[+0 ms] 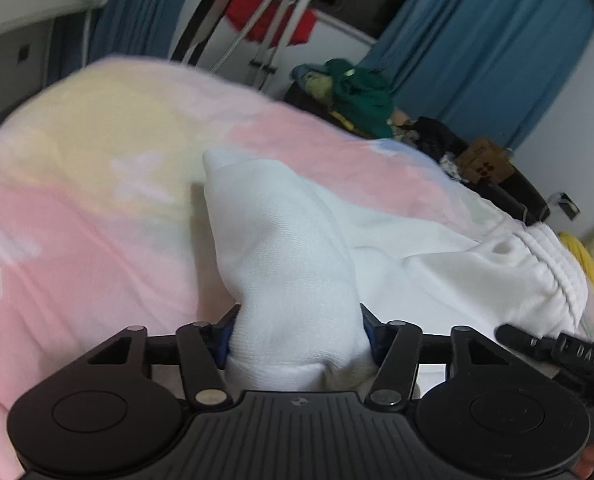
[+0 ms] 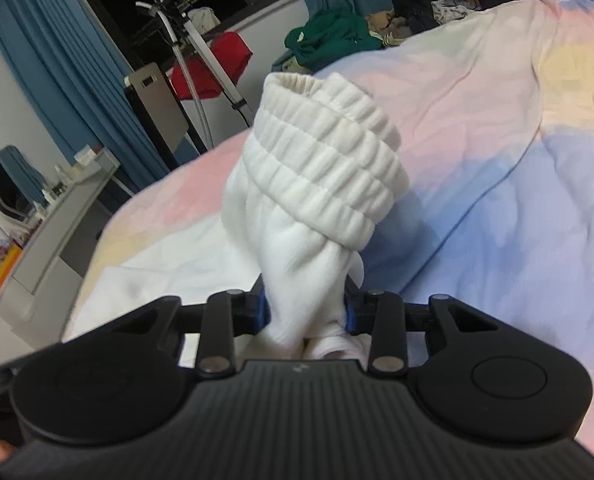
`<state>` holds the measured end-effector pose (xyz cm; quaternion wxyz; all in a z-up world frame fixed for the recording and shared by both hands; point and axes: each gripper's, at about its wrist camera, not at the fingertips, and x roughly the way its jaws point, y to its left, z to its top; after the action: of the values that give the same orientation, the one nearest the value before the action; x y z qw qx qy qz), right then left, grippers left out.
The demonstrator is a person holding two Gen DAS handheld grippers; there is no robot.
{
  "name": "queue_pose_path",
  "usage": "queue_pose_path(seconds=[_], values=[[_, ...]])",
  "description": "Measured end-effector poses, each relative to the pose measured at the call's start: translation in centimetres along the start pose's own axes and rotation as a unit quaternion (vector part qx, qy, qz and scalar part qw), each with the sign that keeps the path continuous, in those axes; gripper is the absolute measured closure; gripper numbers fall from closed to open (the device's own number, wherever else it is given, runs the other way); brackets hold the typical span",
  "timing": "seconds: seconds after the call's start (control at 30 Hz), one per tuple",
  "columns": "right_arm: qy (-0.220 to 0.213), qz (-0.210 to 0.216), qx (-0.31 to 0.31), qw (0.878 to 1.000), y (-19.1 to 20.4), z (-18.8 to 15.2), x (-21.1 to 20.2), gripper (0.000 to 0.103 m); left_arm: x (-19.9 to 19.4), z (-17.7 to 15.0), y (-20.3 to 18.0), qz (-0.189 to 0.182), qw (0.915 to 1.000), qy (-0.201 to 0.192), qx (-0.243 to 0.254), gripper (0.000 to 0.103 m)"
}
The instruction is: Fold clothes
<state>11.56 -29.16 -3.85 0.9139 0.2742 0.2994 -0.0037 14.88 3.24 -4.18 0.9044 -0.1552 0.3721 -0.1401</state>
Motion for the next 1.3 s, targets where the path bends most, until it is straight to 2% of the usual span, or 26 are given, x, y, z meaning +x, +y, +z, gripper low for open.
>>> queue_pose_path(seconds=[0.07, 0.2, 0.33, 0.5, 0.63, 0.73, 0.8, 0.87, 1.0, 1.03, 1.13, 1.2, 1.3], values=[[-0.007, 0.002, 0.001, 1.0, 0.2, 0.6, -0.7, 0.067, -0.7, 0.5, -1.6, -0.007, 0.9998, -0.011, 0.015, 0.048], [-0.04, 0.013, 0.029, 0.999, -2.1, 4.8, -3.0, 0.068, -1.5, 1.7, -6.3, -0.028, 0.9985, -0.03, 0.038, 0.048], [-0.074, 0.023, 0.058, 0.995, -4.6, 9.1, -5.3, 0.068, 0.6, 3.8, -12.4, -0.048, 0.9974, -0.036, 0.04, 0.048], [-0.125, 0.011, 0.084, 0.989, -11.7, 14.4, -6.7, 0.068, 7.0, 6.7, -21.1, -0.089, 0.9942, -0.038, 0.045, 0.048], [-0.154, -0.024, 0.104, 0.982, -18.3, 18.0, -6.6, 0.068, 14.4, 8.2, -28.0, -0.119, 0.9915, 0.013, 0.05, 0.048], [-0.181, -0.049, 0.123, 0.975, -23.0, 19.2, -6.1, 0.068, 19.5, 8.3, -32.5, -0.138, 0.988, 0.031, 0.062, 0.048], [-0.2, -0.057, 0.14, 0.968, -25.7, 18.7, -5.5, 0.068, 22.7, 7.5, -34.7, -0.152, 0.985, 0.032, 0.076, 0.048], [-0.205, -0.066, 0.157, 0.964, -28.3, 17.5, -4.6, 0.068, 25.7, 6.0, -35.0, -0.151, 0.9835, 0.04, 0.092, 0.047], [-0.174, -0.086, 0.183, 0.964, -32.4, 13.7, -2.0, 0.068, 30.5, 2.2, -34.3, -0.134, 0.9804, 0.069, 0.127, 0.045], [-0.162, -0.093, 0.182, 0.965, -32.9, 12.4, -1.5, 0.068, 31.0, 1.3, -33.8, -0.13, 0.9787, 0.075, 0.139, 0.04], [-0.146, -0.093, 0.197, 0.965, -34.4, 9.3, -0.7, 0.066, 31.8, -0.6, -32.1, -0.13, 0.9729, 0.09, 0.168, 0.033], [-0.141, -0.102, 0.186, 0.967, -34.4, 9.3, -0.2, 0.06, 31.3, -0.7, -31.4, -0.135, 0.9725, 0.095, 0.165, 0.032], [-0.123, -0.11, 0.206, 0.964, -34.4, 10.2, -0.3, 0.051, 29.9, -0.1, -31.3, -0.124, 0.9747, 0.097, 0.158, 0.028]])
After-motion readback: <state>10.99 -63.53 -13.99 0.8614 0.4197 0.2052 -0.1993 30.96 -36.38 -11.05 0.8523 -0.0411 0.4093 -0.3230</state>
